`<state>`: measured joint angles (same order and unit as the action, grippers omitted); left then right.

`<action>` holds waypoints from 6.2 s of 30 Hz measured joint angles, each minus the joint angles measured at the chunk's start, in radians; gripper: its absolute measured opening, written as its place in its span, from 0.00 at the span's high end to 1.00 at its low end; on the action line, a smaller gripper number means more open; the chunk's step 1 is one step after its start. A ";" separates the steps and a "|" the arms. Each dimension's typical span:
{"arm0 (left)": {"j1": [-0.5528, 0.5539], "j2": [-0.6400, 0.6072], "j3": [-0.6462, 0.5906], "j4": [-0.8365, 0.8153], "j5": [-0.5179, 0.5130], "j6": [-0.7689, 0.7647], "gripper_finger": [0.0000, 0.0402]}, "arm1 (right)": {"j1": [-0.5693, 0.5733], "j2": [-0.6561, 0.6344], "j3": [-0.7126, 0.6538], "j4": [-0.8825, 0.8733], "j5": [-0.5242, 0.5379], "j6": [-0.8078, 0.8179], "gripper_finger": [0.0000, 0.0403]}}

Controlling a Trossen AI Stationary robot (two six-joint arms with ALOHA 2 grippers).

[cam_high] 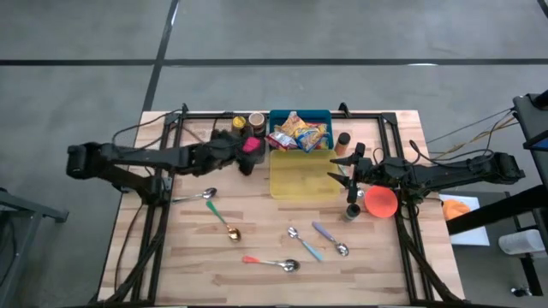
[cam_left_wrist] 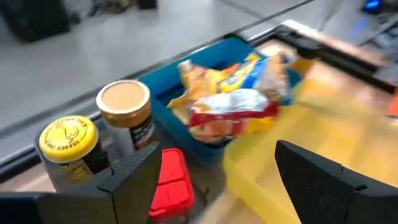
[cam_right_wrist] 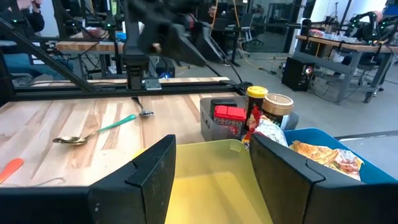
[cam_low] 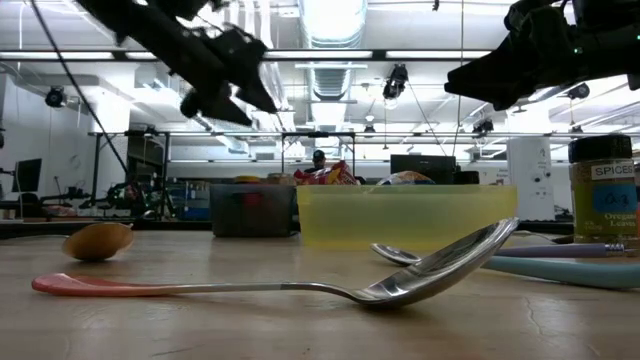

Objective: Pick & Place Food Item
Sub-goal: Put the top black spice bottle into the black bin

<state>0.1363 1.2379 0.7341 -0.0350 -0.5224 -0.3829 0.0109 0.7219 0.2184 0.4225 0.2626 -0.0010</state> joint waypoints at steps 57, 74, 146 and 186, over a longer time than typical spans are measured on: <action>-0.225 -0.783 -0.610 0.187 0.157 0.279 0.21 | 0.000 0.000 0.000 -0.001 0.000 0.000 0.50; -0.225 -0.783 -0.610 0.185 0.157 0.279 0.21 | 0.000 0.000 0.000 -0.002 0.000 0.000 0.50; -0.225 -0.783 -0.609 -0.168 0.157 0.278 0.21 | -0.469 0.408 0.895 -1.524 0.034 0.545 0.50; -0.225 -0.783 -0.609 -0.180 0.158 0.278 0.21 | -0.565 0.572 0.753 -1.249 0.045 0.391 0.18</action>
<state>-0.0887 0.4553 0.1249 -0.2153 -0.3649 -0.1047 -0.5541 1.2938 0.9709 -0.8265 0.3074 0.3898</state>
